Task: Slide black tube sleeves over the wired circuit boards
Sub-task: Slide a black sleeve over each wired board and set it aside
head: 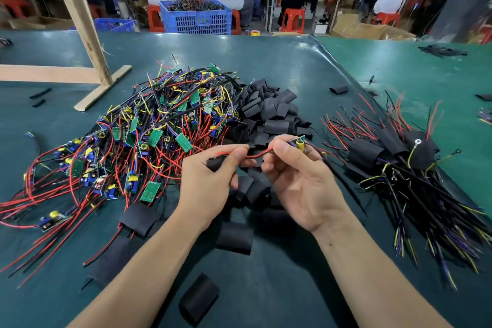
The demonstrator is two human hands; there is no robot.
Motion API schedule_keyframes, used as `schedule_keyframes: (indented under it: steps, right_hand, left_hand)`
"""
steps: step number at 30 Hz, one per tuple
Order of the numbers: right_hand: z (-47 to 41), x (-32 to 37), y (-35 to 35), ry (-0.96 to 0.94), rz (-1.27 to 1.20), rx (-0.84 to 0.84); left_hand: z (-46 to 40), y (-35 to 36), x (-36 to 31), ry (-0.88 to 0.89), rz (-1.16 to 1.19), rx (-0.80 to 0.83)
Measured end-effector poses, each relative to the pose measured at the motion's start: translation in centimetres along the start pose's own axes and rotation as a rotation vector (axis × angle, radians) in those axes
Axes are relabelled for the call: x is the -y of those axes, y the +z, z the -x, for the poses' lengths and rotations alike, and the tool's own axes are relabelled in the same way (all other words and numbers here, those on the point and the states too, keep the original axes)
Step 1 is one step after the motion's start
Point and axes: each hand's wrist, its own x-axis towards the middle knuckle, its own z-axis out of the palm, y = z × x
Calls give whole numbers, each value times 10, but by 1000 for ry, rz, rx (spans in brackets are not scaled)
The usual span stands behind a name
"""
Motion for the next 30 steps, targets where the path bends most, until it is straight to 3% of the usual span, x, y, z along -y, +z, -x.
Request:
schedule_keyframes:
  steps: [3,7,17,19,24,26,30]
  right_hand:
    - [-2,-1,-1,-81,115,-20]
    - [-3,2,-4,-189,285,-91]
    - [-4,2,-1,-85,145,-121]
    - [-3,2,-1,-42,109,-98]
    - [-5,6,-8,-119,257,-89]
    - [-5,6,-9,-146,293,-103]
    - [-5,3,-8,-195,362,-130]
  left_hand:
    - [2,0,-2,-56,98,-6]
    - [-6,-7,-9,-213,432,-12]
    - [-6,-7,-16,-483,815,130]
    - [-5,-5,-15,-471,780,151]
    - [-10,-15,-10,-142,236,-63]
    - [-12,-20,-10,-118,260,-61]
    - [-15,-23,-12,-346,505,-23]
